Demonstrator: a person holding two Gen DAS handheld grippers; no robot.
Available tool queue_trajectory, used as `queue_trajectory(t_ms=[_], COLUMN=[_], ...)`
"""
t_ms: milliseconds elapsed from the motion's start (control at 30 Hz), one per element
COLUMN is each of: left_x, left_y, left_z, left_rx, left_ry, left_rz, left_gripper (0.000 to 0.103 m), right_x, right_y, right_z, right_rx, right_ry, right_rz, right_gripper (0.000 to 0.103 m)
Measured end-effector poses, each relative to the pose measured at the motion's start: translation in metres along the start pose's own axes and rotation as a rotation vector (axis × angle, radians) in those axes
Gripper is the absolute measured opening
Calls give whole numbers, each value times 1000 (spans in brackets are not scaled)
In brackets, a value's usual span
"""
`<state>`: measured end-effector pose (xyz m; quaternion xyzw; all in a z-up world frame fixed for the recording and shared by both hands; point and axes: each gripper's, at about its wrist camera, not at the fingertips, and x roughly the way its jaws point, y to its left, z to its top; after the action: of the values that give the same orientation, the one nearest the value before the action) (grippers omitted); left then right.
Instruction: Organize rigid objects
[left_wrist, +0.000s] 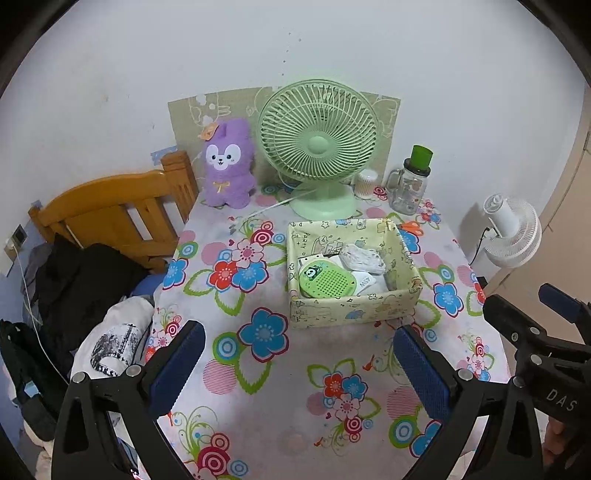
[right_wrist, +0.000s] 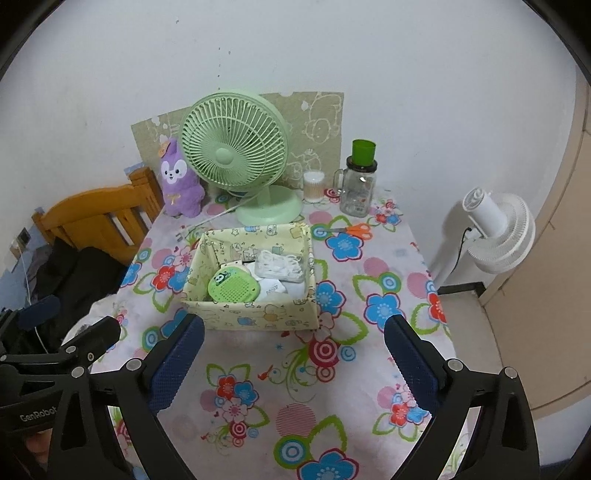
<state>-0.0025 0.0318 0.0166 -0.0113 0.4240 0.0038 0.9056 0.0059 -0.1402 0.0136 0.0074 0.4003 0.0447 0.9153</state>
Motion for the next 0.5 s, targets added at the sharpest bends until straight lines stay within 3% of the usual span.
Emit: queue_trajectory(t_ms=[500], left_x=[-12], left_y=[-11], left_z=[-4], left_rx=[21], left_ry=[-26], left_rz=[9], left_gripper=[103], right_x=[-13], right_y=[-7], right_z=[-4], right_rx=[18], right_ry=[-30], right_rz=[-33], right_gripper=[99])
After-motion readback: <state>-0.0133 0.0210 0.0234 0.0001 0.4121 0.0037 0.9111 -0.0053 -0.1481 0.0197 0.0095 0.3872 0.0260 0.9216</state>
